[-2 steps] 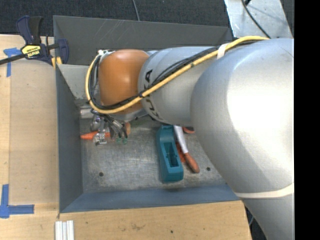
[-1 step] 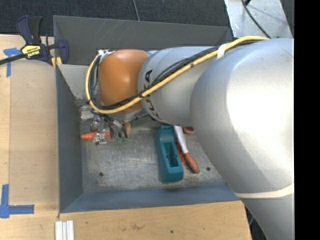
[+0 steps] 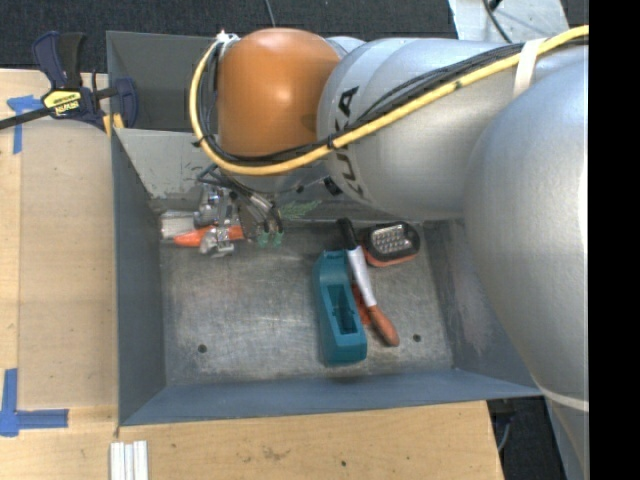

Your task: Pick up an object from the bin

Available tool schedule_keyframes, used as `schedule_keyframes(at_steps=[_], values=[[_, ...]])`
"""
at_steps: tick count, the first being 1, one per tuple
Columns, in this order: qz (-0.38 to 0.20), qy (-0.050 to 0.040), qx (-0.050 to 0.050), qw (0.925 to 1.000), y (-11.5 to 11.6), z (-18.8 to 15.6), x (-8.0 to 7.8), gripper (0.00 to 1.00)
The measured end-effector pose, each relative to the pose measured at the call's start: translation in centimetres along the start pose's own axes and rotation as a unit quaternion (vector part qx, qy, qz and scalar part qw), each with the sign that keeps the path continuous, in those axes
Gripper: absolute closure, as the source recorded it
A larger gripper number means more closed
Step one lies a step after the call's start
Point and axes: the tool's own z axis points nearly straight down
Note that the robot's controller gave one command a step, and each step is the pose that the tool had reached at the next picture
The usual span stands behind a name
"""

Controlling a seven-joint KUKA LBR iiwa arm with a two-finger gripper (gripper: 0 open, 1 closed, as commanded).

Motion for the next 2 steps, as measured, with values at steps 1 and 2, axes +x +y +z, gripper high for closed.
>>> schedule_keyframes(at_steps=[1, 2], values=[[0.000, 0.0001, 0.000, 1.0000, 0.0, 0.0, 0.0, 1.00], [-0.027, -0.0033, -0.001, 0.9996, -1.2, 3.8, 1.9, 1.00]])
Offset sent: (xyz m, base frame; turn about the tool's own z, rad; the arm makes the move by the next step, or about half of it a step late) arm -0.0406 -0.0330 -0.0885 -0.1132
